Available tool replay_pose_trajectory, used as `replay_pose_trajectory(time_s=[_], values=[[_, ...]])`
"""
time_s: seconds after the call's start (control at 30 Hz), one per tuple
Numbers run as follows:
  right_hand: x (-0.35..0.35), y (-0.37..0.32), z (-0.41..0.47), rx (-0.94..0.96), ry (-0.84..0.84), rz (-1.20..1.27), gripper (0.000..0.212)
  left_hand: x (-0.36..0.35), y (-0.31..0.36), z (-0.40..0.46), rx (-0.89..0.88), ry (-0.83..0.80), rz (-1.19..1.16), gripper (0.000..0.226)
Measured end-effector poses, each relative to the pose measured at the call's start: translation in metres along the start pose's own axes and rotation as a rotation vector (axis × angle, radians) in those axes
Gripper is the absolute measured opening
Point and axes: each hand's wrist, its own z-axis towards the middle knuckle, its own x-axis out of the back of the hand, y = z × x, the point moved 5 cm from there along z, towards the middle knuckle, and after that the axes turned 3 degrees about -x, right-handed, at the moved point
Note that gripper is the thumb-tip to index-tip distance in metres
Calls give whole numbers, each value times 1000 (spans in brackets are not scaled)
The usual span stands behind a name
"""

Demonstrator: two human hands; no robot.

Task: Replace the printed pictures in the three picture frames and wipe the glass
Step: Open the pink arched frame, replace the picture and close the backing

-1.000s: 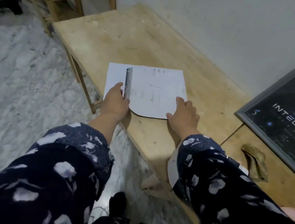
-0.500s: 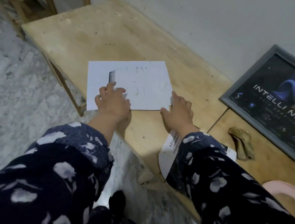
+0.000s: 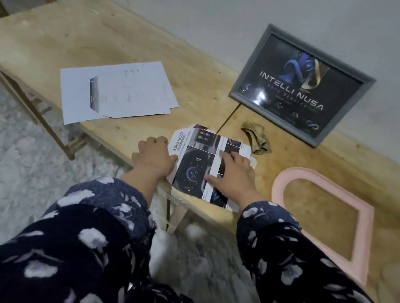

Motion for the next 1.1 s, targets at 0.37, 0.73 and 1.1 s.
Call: replay_pose_trajectory(time_s=[0.37, 0.73, 1.1], values=[[-27, 18, -42, 104, 20, -60, 94, -19, 13, -25, 69, 80, -145, 57], [-23, 16, -43, 121, -24, -117, 81, 10, 35, -31, -8, 308, 5, 49], [-22, 19, -50, 141, -55, -207, 85, -3, 36, -33, 67, 227, -516, 67]])
